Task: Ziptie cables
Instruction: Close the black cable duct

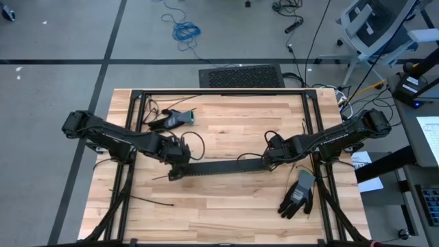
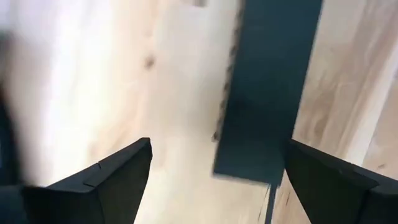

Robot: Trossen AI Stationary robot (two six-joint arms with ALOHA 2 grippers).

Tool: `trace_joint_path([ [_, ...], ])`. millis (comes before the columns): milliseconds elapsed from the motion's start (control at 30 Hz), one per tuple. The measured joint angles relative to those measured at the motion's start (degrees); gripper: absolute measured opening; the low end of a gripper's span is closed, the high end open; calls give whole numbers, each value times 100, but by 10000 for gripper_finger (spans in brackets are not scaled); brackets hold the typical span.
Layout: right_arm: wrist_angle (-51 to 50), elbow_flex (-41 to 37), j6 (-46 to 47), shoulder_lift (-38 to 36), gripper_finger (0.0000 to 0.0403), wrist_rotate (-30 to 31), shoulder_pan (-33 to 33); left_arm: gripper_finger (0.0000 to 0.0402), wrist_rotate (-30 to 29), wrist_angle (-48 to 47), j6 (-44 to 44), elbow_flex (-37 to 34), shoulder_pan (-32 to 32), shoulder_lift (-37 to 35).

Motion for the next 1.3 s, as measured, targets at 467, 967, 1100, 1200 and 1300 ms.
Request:
trace_joint_path([
  [467,-1250,0,40,2,48,-162,141,305,231,-934,-2019,-812,-975,-345],
  [967,-748,-165,618,-16,0,-145,262,13,-327,-268,-1491,-835,-944,232],
  [1100,525,-711,950,3,0,-416,264,11,-347,-270,-1490,-836,-944,301],
  [1200,1152,-1038,1321,9,0,-446,267,3,-355,-259,-1493,-836,-944,300],
  [1300,1627,-1215,1574,2,0,-430,267,4,-385,-258,-1493,-836,-944,300],
])
